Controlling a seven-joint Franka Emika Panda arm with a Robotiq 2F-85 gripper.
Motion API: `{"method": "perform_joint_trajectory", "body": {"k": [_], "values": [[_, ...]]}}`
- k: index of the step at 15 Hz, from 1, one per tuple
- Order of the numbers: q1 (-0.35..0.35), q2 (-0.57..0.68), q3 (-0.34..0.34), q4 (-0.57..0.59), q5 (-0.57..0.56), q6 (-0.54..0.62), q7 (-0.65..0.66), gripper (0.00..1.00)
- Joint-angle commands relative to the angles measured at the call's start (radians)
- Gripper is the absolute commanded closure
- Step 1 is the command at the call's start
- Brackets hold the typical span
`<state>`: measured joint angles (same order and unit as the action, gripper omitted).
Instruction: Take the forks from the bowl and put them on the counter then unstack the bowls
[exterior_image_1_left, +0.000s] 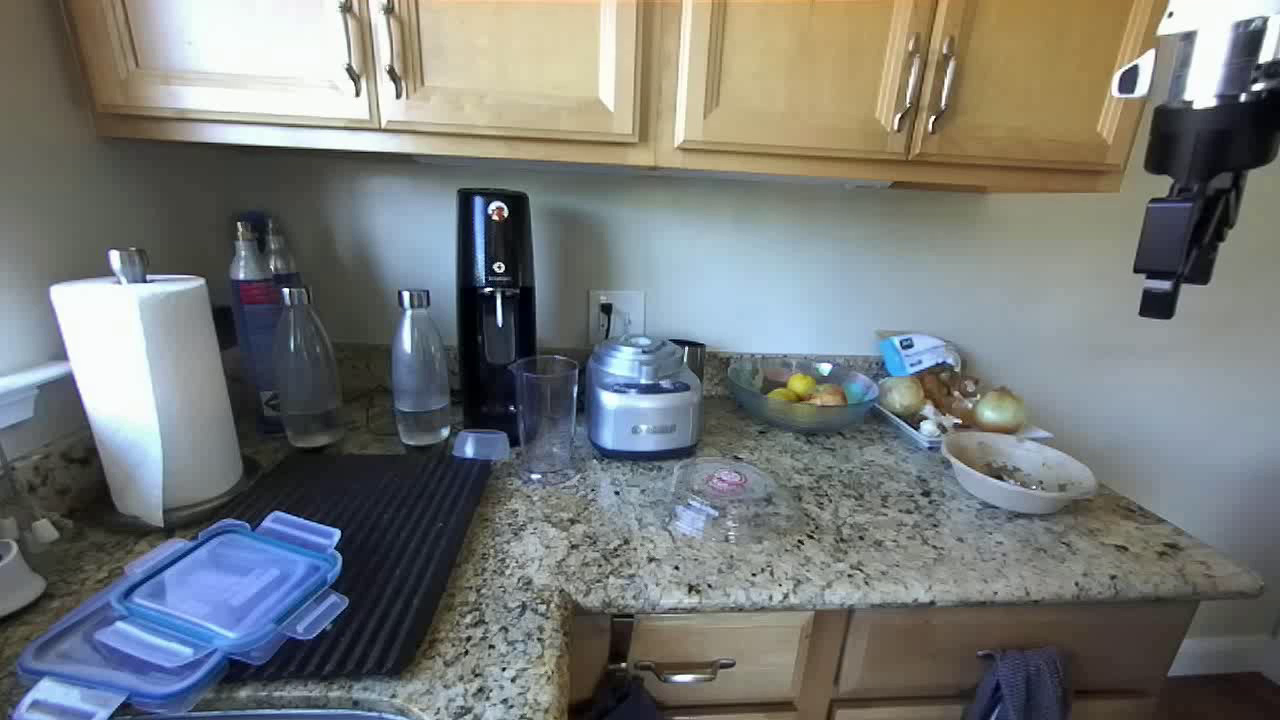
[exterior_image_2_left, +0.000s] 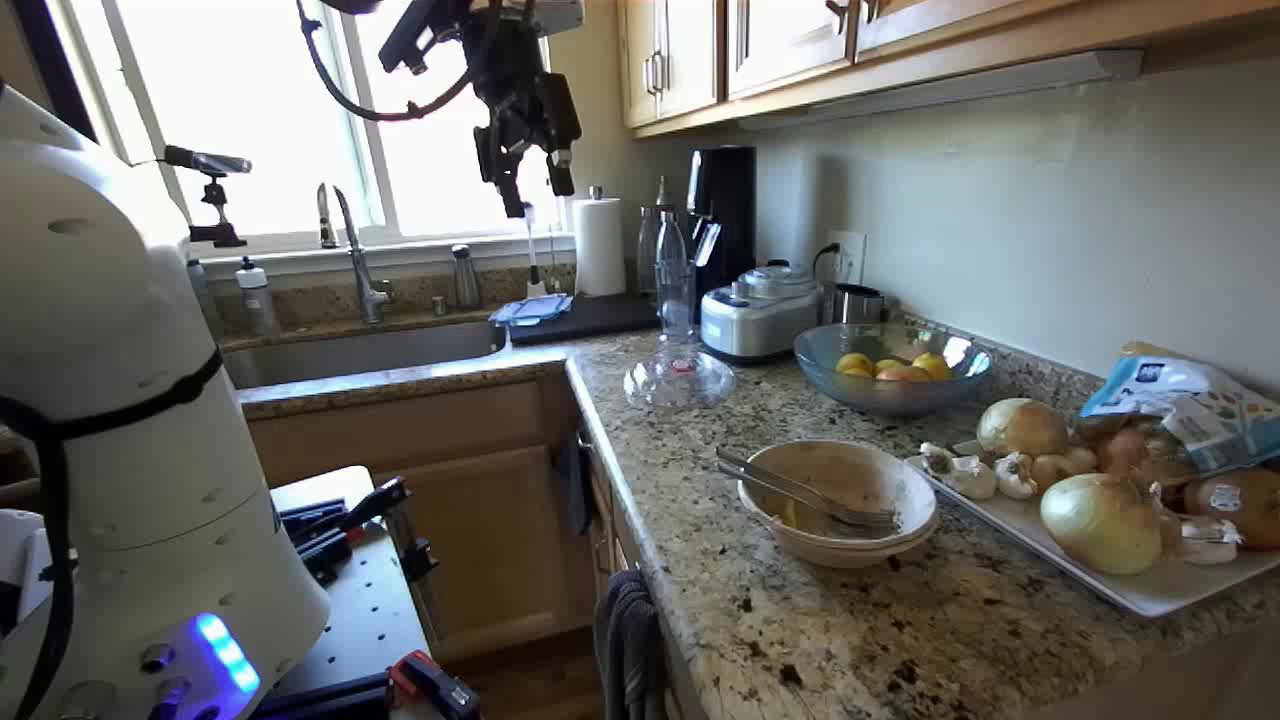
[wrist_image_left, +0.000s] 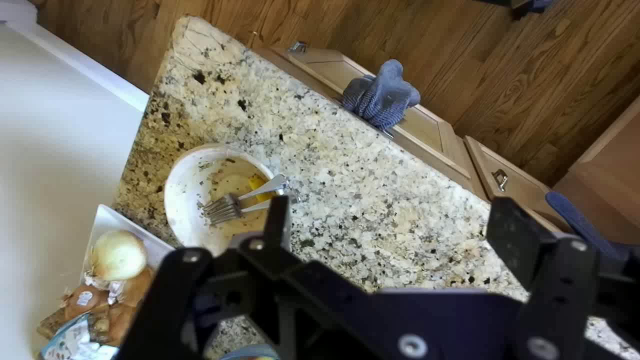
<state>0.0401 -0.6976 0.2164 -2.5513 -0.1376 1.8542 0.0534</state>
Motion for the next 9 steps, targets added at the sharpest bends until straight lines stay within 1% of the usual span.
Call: {"method": "perform_joint_trajectory", "body": {"k": [1, 9], "values": [[0.027, 0.005, -0.022, 0.003, -0.015, -0.004, 0.014, 0.00], [0.025, 0.013, -0.027, 0.006, -0.012, 0.000, 0.013, 0.00]]}}
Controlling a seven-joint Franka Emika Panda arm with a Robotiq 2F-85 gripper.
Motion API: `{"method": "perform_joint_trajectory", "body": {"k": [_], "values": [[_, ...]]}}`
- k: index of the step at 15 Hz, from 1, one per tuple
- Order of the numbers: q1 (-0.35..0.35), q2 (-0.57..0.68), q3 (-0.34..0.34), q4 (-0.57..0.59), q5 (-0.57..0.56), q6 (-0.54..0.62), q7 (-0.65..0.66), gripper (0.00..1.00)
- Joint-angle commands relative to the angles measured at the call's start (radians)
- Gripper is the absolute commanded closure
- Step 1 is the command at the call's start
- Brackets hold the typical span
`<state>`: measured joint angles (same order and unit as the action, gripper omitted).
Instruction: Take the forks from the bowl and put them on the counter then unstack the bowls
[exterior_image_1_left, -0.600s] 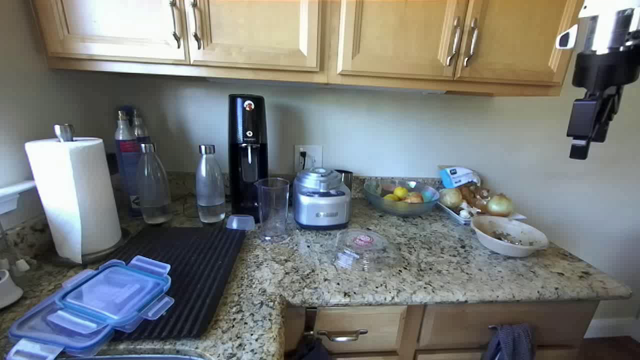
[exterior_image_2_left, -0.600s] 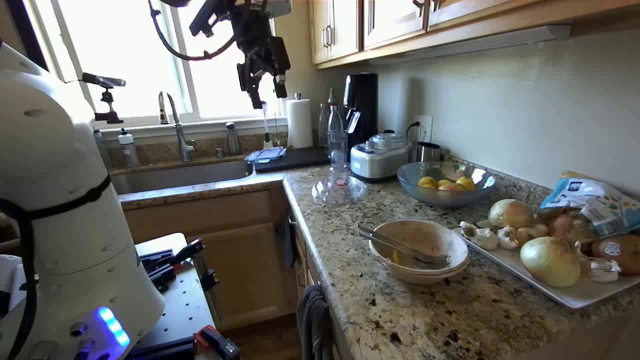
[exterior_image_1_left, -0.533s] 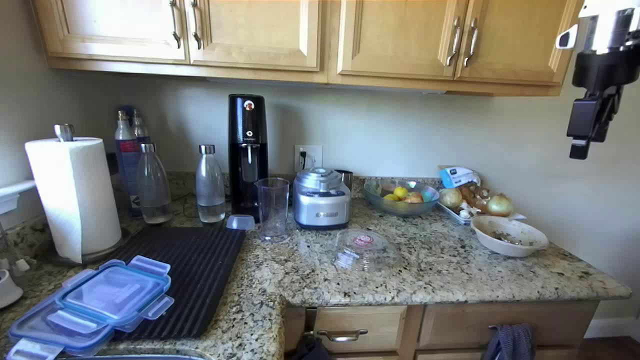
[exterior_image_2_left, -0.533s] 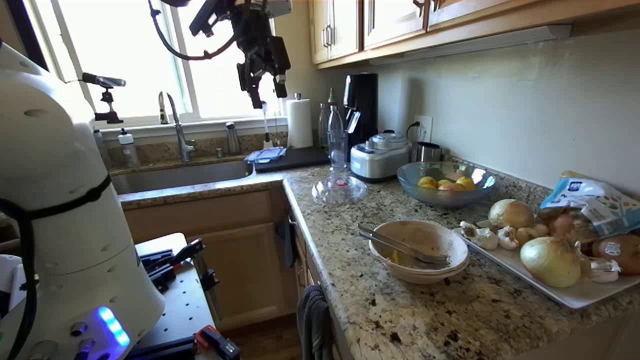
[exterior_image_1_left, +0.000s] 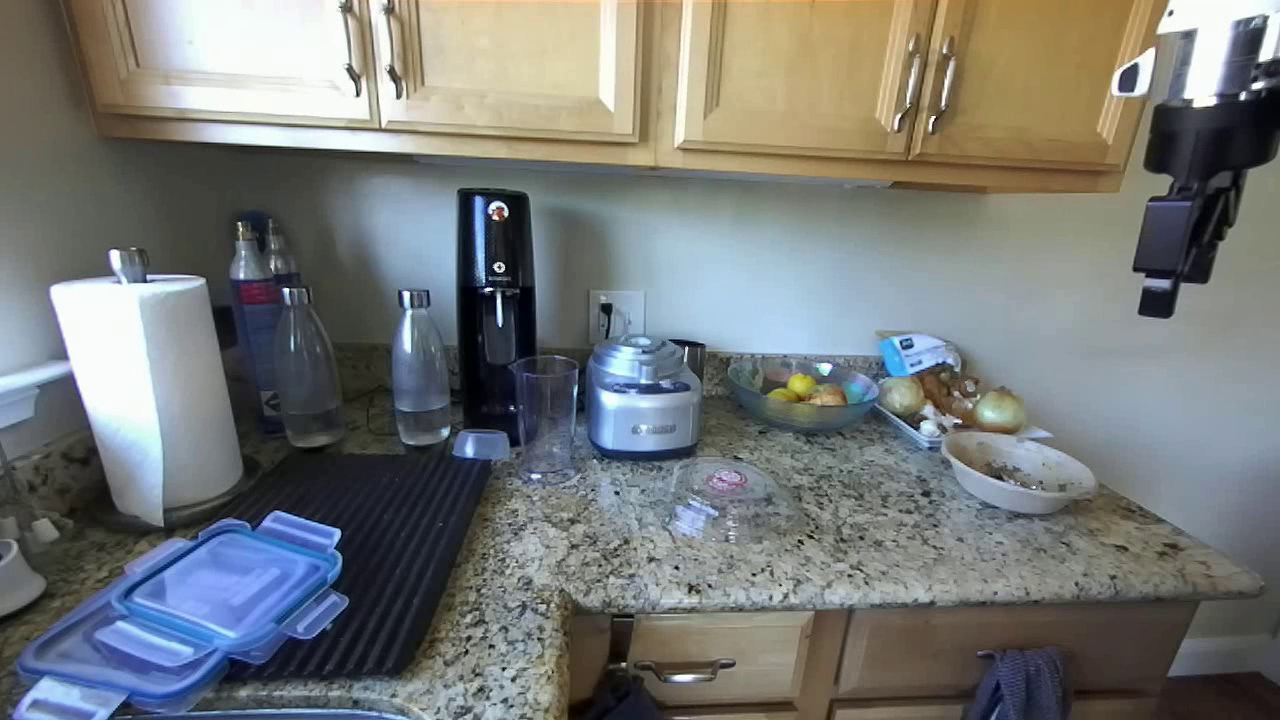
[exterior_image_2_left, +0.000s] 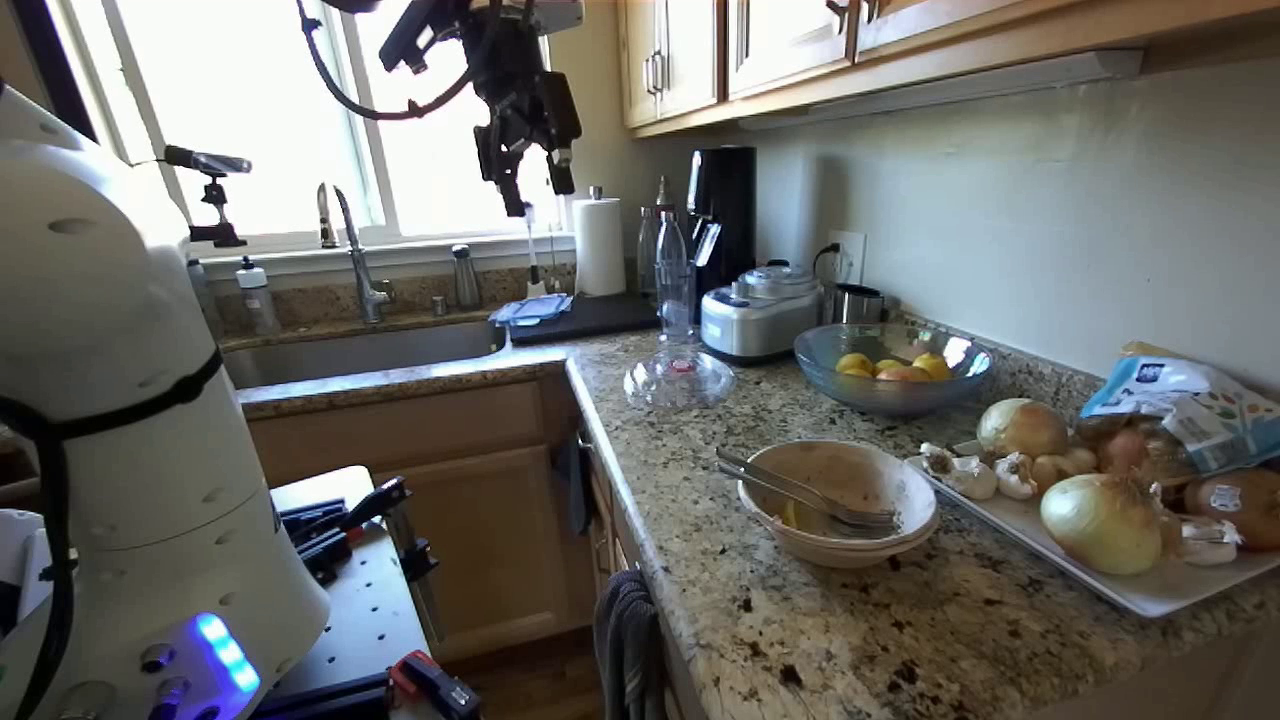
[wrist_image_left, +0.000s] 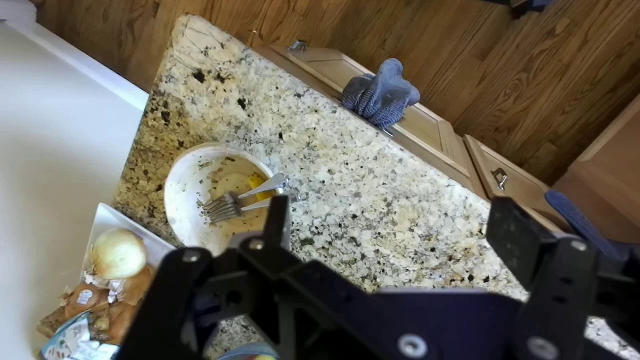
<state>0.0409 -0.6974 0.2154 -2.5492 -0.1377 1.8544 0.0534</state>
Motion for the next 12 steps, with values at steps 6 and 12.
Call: {"method": "perform_joint_trajectory", "body": {"k": [6, 12], "values": [[-0.051, 0.166, -0.091, 0.039, -0.027, 0.070, 0.059, 0.00], [-0.126, 0.457, -0.170, 0.151, -0.055, 0.282, 0.100, 0.00]]}}
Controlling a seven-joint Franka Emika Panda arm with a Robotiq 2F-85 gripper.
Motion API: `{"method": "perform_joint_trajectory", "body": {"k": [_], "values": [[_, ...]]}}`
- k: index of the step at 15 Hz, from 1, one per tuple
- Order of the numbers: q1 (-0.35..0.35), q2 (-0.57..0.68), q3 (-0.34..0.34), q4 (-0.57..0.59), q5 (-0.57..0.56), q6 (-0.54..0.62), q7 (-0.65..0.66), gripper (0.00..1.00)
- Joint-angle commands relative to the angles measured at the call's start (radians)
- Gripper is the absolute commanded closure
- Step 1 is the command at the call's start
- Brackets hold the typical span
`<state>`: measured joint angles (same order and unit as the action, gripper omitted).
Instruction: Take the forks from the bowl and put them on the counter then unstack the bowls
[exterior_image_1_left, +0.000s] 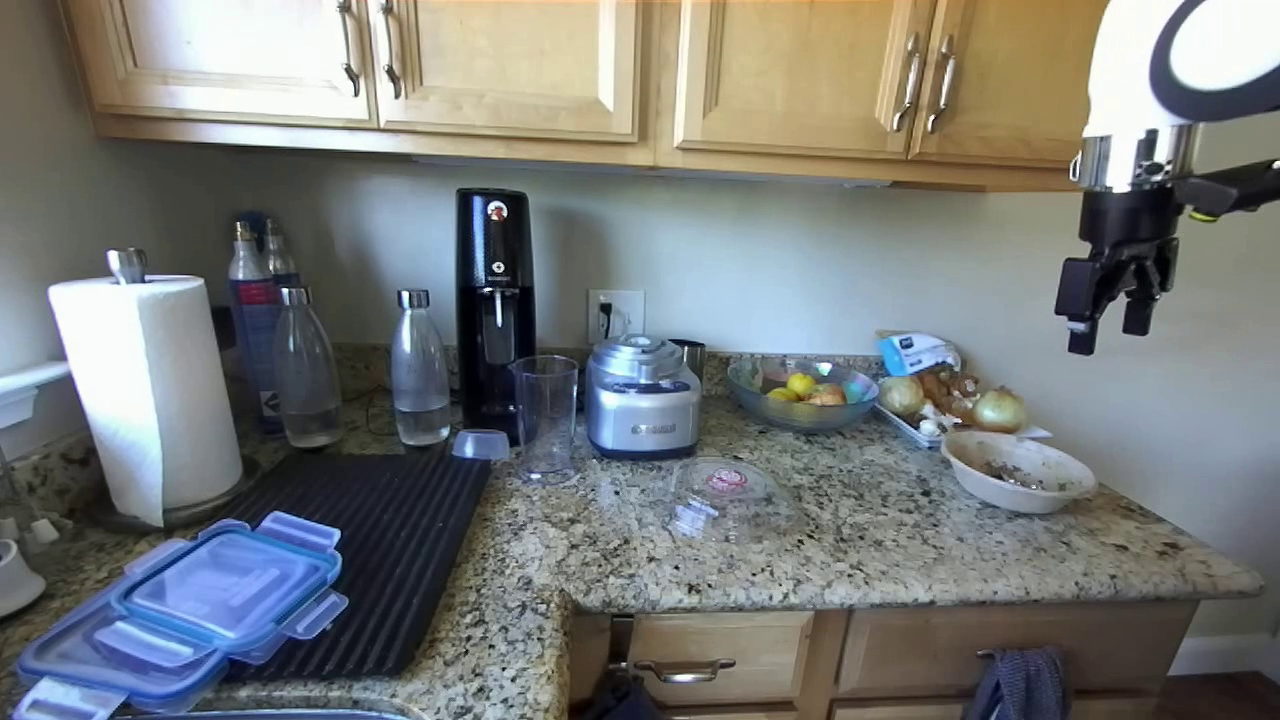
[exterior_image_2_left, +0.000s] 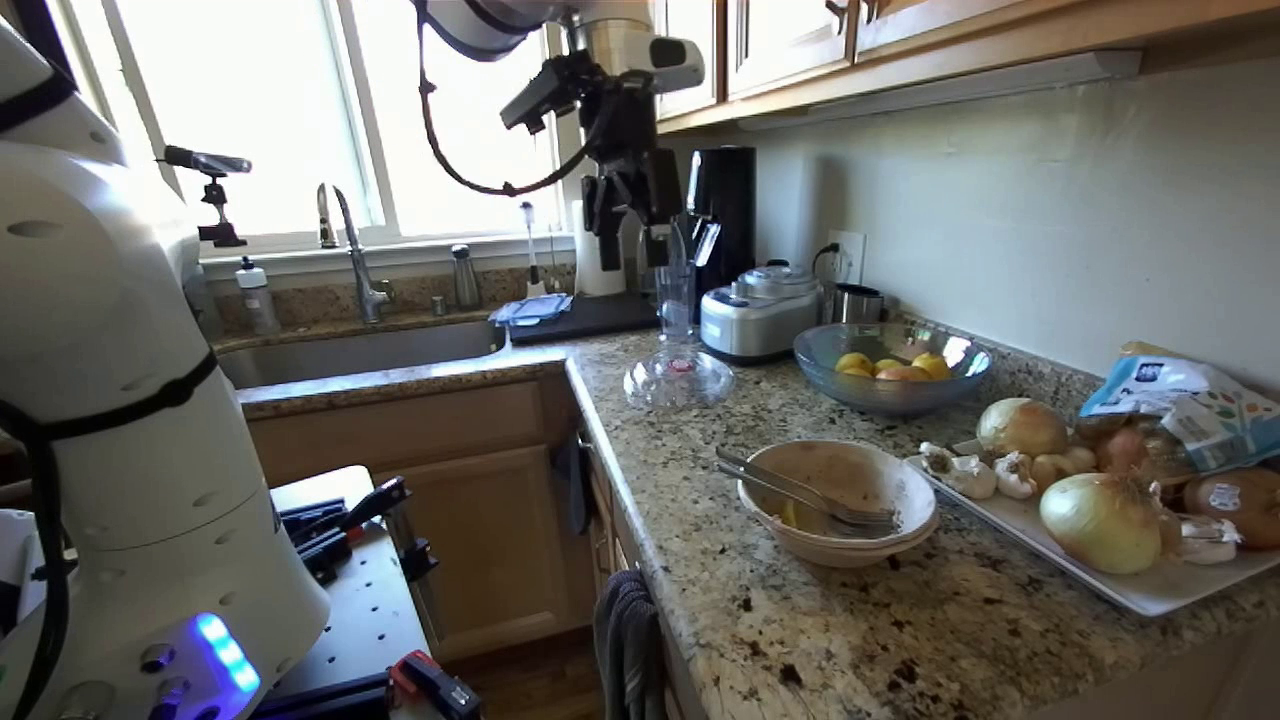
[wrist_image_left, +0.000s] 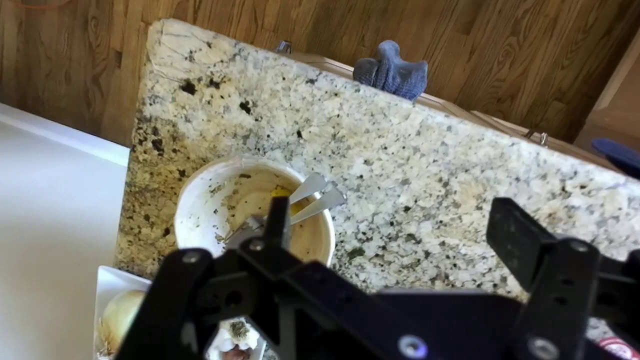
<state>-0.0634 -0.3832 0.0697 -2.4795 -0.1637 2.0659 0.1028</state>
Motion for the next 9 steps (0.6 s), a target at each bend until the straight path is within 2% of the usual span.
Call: {"method": "perform_joint_trajectory", "body": {"k": [1, 4, 5, 6, 9], "values": [[-0.027, 0.188, -0.030, 0.109, -0.035, 0.092, 0.064, 0.00], [-0.021, 0.276, -0.045, 0.179, -0.039, 0.105, 0.101, 0.00], [-0.015, 0.284, -0.045, 0.195, -0.049, 0.091, 0.116, 0.00], [-0.008, 0.261, -0.054, 0.159, -0.023, 0.098, 0.069, 0.00], [-0.005, 0.295, -0.056, 0.197, -0.027, 0.098, 0.080, 0.00]]}}
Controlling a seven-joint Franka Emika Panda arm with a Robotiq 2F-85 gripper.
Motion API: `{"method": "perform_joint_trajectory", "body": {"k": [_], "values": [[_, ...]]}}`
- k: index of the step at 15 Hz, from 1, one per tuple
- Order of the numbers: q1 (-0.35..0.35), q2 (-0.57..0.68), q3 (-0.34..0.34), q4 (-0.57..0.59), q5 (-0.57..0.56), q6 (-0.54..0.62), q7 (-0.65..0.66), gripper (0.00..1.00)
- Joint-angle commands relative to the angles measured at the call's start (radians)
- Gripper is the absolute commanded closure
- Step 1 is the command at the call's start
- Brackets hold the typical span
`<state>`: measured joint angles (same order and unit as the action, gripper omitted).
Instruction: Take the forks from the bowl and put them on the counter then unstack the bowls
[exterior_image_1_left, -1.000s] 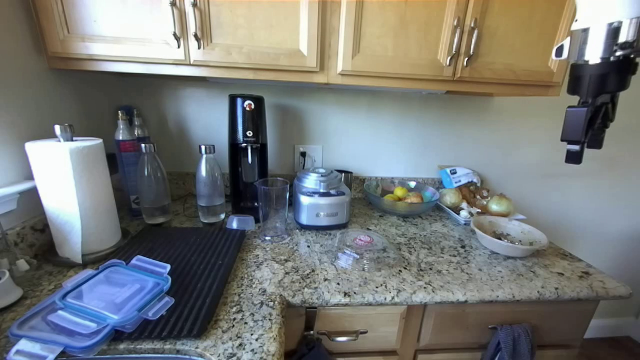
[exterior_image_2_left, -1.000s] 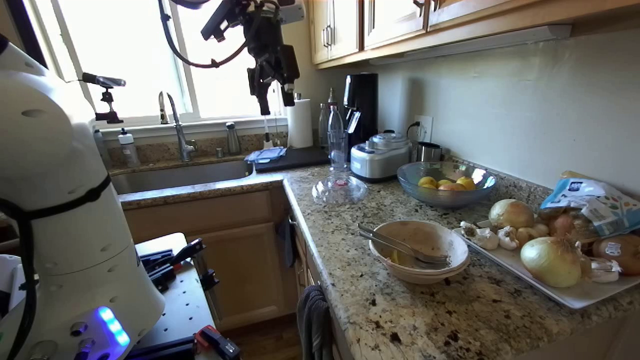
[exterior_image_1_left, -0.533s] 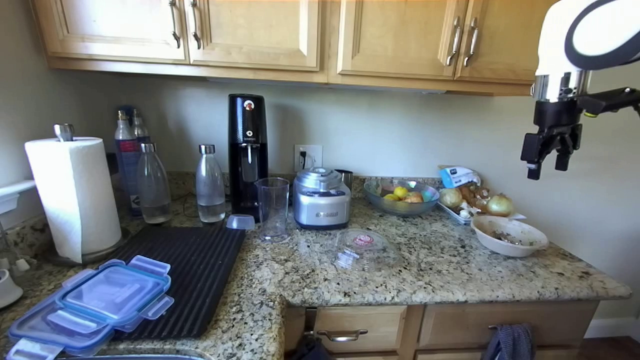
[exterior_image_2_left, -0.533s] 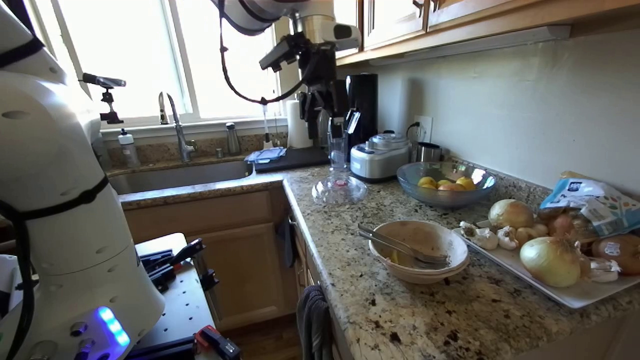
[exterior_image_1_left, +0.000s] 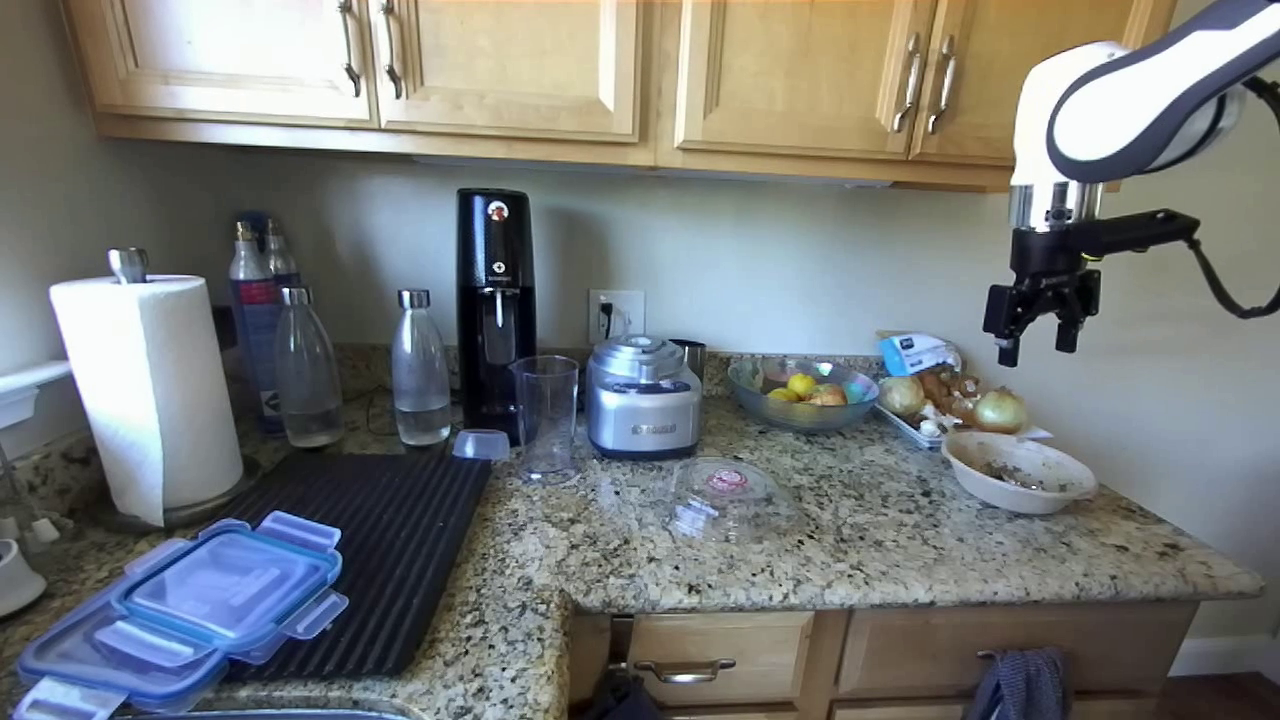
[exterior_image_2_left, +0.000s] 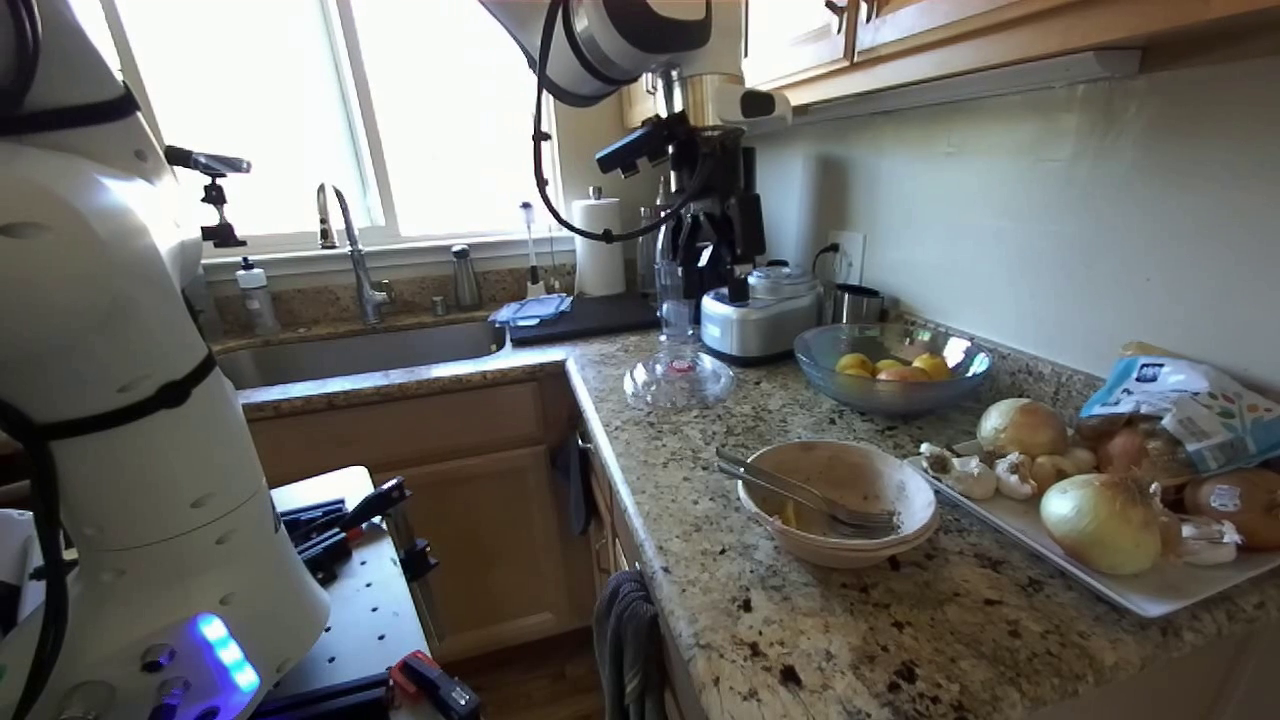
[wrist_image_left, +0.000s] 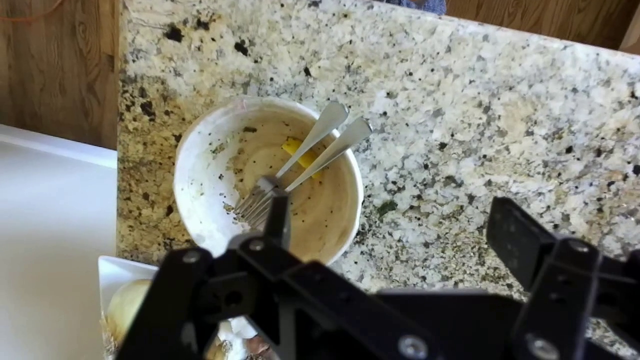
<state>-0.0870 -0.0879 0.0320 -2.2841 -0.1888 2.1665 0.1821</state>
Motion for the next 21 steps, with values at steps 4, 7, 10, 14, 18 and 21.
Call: {"method": "perform_joint_trajectory", "body": {"k": [4, 7, 10, 14, 18, 21], "values": [[0.013, 0.023, -0.017, 0.016, -0.015, 0.013, 0.069, 0.00], [-0.003, 0.112, -0.035, 0.053, -0.018, 0.026, 0.239, 0.00], [-0.007, 0.194, -0.079, 0.087, 0.025, 0.039, 0.323, 0.00], [-0.007, 0.303, -0.139, 0.140, 0.117, 0.075, 0.406, 0.00], [-0.008, 0.407, -0.176, 0.177, 0.256, 0.156, 0.466, 0.00], [-0.001, 0.460, -0.197, 0.189, 0.328, 0.227, 0.539, 0.00]]}}
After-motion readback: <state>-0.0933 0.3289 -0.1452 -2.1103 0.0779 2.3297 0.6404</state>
